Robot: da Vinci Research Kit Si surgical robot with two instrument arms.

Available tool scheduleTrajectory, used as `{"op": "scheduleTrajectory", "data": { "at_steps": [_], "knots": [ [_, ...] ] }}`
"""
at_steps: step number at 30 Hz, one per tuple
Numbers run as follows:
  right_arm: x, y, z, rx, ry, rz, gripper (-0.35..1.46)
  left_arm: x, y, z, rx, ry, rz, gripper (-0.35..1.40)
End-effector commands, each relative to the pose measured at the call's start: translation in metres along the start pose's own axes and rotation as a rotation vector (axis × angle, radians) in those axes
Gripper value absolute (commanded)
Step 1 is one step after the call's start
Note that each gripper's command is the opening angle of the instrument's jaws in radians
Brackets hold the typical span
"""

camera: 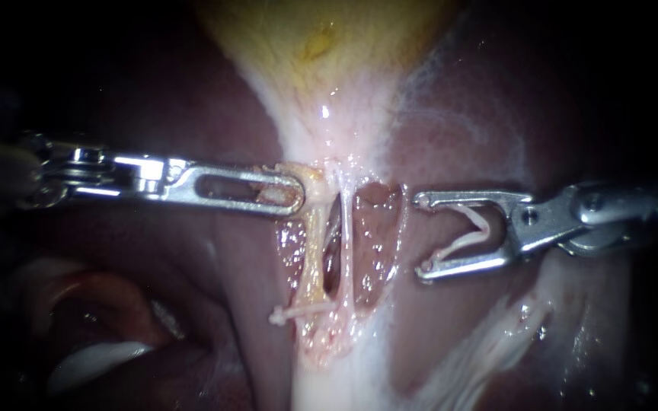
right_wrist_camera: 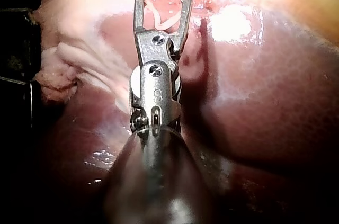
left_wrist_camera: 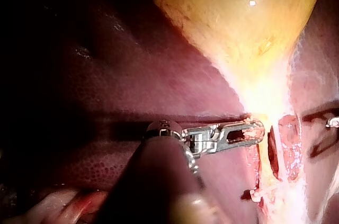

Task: Clipping second clip left tube

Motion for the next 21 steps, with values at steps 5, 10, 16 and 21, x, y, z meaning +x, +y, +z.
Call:
{"op": "scheduleTrajectory", "data": {
  "at_steps": [5, 10, 16, 21],
  "knots": [
    [0.0001, 0.0001, 0.0004, 0.001, 0.000, 0.000, 0.50, -0.0002, -0.0010, -0.0014, 0.004, 0.006, -0.005, -0.35],
    [0.0002, 0.0001, 0.0008, 0.005, 0.001, 0.001, 0.50, -0.0006, -0.0029, -0.0037, 0.007, 0.013, -0.015, -0.35],
    [0.0004, 0.0000, 0.0011, 0.011, 0.003, 0.001, 0.50, -0.0009, -0.0053, -0.0058, 0.007, 0.006, -0.009, -0.35],
    [0.0005, -0.0001, 0.0015, 0.010, 0.000, 0.000, 0.50, -0.0007, -0.0057, -0.0060, 0.012, 0.002, -0.010, -0.35]
  ]
}}
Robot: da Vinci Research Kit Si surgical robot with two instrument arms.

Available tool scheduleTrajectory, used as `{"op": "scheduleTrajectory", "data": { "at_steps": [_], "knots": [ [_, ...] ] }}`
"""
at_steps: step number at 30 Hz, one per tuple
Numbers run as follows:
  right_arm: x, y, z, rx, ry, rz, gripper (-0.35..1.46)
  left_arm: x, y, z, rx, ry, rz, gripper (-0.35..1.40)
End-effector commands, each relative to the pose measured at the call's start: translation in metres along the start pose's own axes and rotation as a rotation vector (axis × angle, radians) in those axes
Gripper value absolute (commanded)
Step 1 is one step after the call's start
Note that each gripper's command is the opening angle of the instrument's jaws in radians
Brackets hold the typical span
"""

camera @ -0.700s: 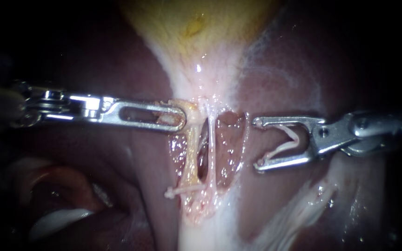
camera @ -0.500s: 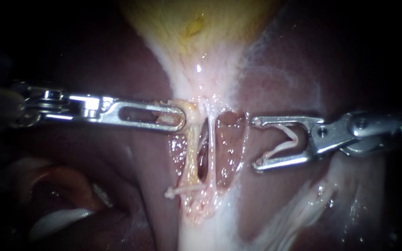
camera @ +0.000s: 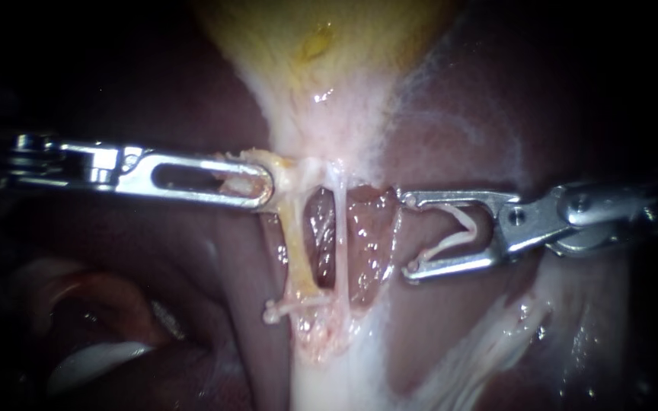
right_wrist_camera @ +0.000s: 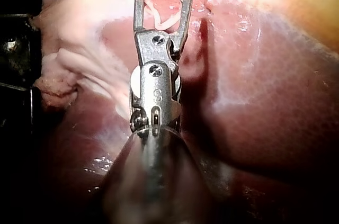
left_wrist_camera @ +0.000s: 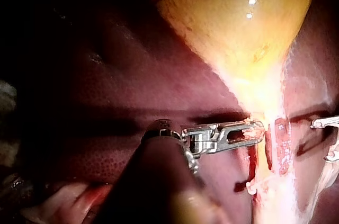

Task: Clipping second clip left tube

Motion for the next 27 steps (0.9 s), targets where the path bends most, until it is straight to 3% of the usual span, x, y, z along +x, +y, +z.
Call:
{"op": "scheduleTrajectory", "data": {
  "at_steps": [1, 11, 27],
  "knots": [
    [0.0000, 0.0000, 0.0002, -0.001, -0.002, -0.001, 0.50, 0.0000, 0.0000, 0.0000, 0.001, -0.001, 0.000, -0.35],
    [-0.0014, -0.0004, 0.0045, 0.023, -0.047, -0.021, 0.50, 0.0001, -0.0002, -0.0001, 0.001, -0.002, 0.000, -0.35],
    [-0.0067, 0.0000, 0.0139, 0.063, -0.078, 0.029, 0.49, 0.0005, -0.0008, 0.0000, -0.002, -0.005, -0.002, -0.35]
  ]
}}
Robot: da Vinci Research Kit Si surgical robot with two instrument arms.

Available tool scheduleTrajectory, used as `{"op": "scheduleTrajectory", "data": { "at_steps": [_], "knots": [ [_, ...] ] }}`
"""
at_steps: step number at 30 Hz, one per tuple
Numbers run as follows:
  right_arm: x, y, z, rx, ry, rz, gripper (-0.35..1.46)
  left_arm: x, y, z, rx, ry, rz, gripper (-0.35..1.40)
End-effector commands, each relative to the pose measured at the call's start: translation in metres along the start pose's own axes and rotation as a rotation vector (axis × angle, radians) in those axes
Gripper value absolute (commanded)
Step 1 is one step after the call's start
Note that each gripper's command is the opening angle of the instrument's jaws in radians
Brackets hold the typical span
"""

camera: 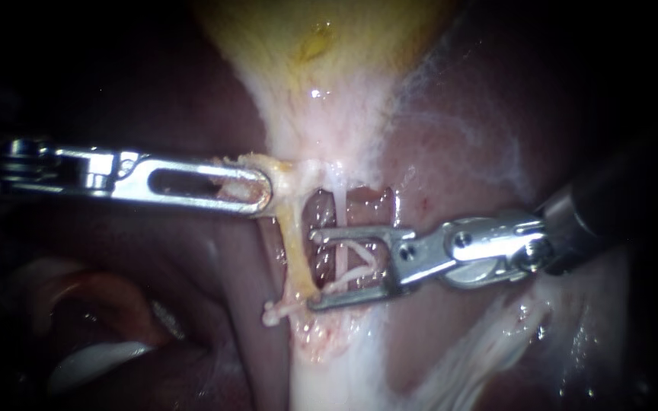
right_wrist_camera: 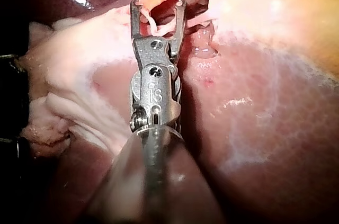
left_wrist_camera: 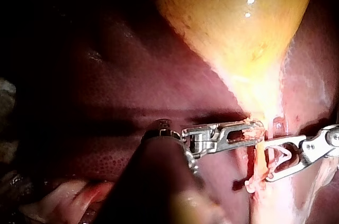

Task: Clipping second clip left tube

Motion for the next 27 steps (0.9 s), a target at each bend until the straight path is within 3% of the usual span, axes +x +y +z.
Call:
{"op": "scheduleTrajectory", "data": {
  "at_steps": [1, 4, 9, 14, 22, 27],
  "knots": [
    [-0.0001, 0.0000, 0.0003, 0.009, 0.001, 0.004, 0.49, 0.0000, 0.0000, 0.0000, -0.001, 0.000, 0.000, -0.35],
    [0.0000, -0.0001, 0.0012, 0.033, 0.000, 0.016, 0.49, 0.0000, 0.0000, 0.0001, -0.001, -0.001, 0.000, -0.35],
    [0.0006, -0.0002, 0.0022, 0.077, 0.054, 0.052, 0.48, -0.0001, -0.0001, 0.0002, -0.002, -0.001, -0.001, -0.35],
    [0.0011, -0.0001, 0.0031, 0.111, 0.079, 0.067, 0.45, -0.0001, -0.0001, 0.0003, -0.002, -0.001, -0.001, -0.35],
    [0.0011, 0.0000, 0.0040, 0.114, 0.097, 0.117, 0.41, -0.0001, -0.0001, 0.0005, -0.002, -0.002, -0.001, -0.35],
    [0.0009, 0.0000, 0.0036, 0.115, 0.097, 0.187, 0.11, -0.0002, -0.0001, 0.0005, -0.002, -0.001, -0.001, -0.35]
  ]
}}
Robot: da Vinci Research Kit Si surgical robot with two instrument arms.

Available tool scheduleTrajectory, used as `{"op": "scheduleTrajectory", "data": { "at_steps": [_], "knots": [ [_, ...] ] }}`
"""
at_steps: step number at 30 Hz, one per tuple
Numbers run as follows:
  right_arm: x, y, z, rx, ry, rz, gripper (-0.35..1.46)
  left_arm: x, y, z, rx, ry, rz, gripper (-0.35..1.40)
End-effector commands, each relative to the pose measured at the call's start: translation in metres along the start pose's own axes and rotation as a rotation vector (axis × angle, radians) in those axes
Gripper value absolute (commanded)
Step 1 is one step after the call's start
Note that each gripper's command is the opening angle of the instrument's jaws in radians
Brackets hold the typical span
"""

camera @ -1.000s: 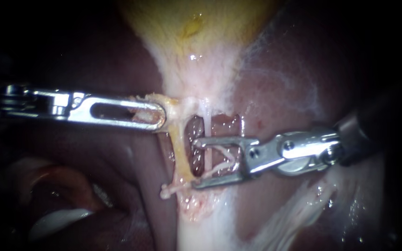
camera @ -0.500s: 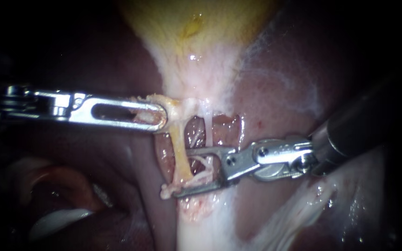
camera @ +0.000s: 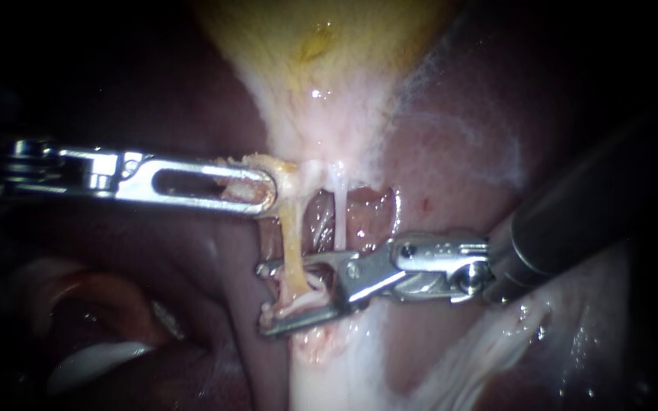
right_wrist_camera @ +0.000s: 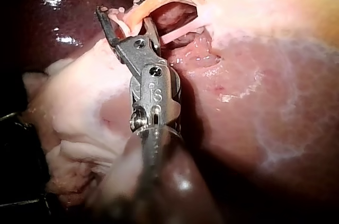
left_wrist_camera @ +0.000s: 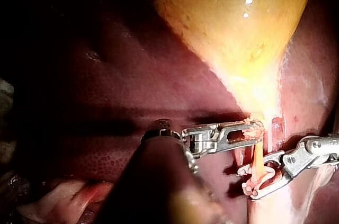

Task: Clipping second clip left tube

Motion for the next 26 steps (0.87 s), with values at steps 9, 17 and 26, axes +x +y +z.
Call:
{"op": "scheduleTrajectory", "data": {
  "at_steps": [9, 17, 26],
  "knots": [
    [0.0000, 0.0001, -0.0009, -0.012, 0.004, 0.140, -0.35, -0.0001, 0.0002, 0.0000, 0.001, 0.001, 0.000, -0.35],
    [-0.0004, -0.0001, -0.0010, -0.014, -0.017, 0.156, -0.35, -0.0002, 0.0003, 0.0000, 0.001, 0.001, 0.001, -0.35],
    [-0.0005, -0.0001, -0.0010, -0.014, -0.017, 0.156, -0.35, -0.0002, 0.0003, 0.0001, 0.001, 0.001, 0.001, -0.35]
  ]
}}
